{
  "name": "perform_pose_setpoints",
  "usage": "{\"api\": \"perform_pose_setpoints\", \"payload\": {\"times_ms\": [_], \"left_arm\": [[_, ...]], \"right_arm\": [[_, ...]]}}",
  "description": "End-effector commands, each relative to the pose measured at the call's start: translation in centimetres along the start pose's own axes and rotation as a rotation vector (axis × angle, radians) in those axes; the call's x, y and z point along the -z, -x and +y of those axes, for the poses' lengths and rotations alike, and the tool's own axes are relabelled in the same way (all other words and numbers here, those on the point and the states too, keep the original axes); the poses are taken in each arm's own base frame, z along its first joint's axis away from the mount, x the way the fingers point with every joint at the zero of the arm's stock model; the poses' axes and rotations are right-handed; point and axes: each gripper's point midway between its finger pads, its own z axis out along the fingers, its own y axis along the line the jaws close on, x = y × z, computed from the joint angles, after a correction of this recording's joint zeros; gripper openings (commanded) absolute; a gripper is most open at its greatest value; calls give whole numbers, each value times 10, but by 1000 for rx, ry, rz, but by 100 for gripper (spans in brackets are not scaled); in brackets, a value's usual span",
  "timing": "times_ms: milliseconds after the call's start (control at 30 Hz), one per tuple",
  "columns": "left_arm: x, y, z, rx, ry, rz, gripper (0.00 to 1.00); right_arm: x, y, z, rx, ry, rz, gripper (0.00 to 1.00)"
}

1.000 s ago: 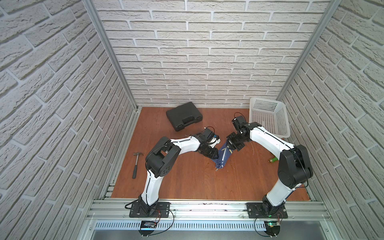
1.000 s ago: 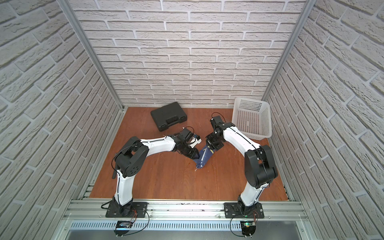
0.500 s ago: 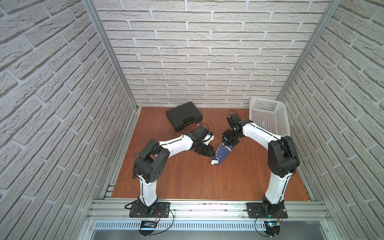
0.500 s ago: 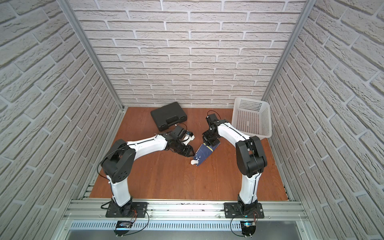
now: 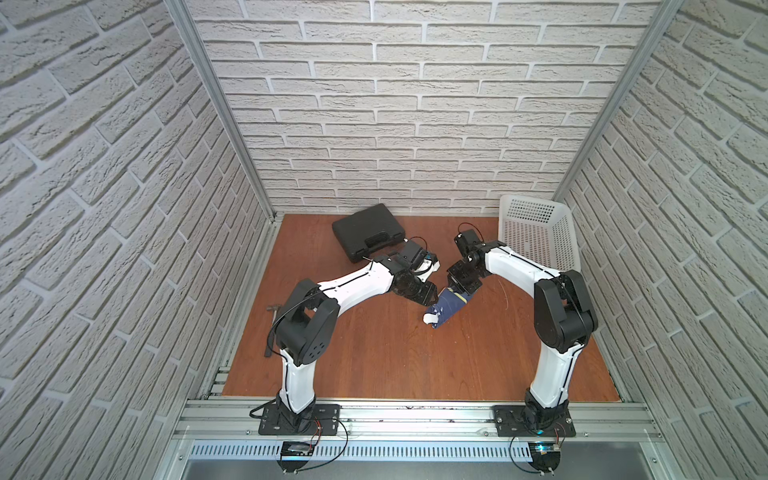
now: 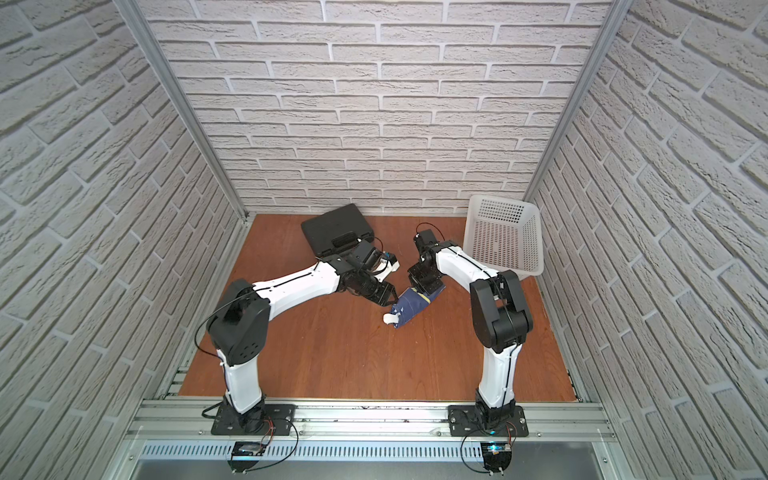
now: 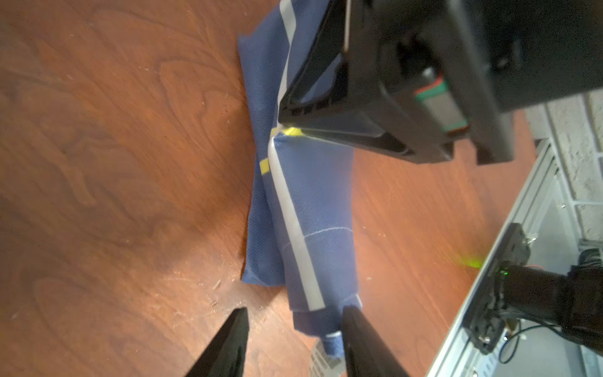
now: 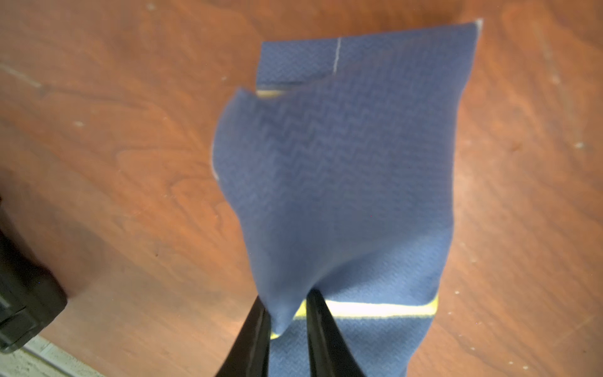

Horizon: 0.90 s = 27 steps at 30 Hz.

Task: Roll up the pillowcase
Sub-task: Roll the pillowcase at the center of the board.

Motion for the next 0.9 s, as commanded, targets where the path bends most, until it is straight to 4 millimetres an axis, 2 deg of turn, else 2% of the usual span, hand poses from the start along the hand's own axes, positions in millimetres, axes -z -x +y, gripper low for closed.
{"api": "perform_pose_setpoints", "payload": {"times_ms": [0, 200, 300, 433, 633, 867], "left_arm": [[-7, 0, 5, -56, 19, 31, 47], [-24, 1, 17, -98, 57, 68, 43], [-28, 3, 26, -100, 81, 60, 40], [-36, 8, 39, -102, 114, 61, 38], [-49, 10, 45, -111, 111, 75, 37], [-55, 12, 48, -120, 101, 84, 37]], "right_arm": [[8, 11, -8, 5, 0, -49, 24], [9, 19, -14, -1, 0, -69, 26], [14, 22, -7, 19, 35, -75, 30], [34, 28, 3, 96, 61, -114, 35], [61, 38, -4, 296, 34, -186, 37], [50, 48, -18, 428, 27, -169, 35]]}}
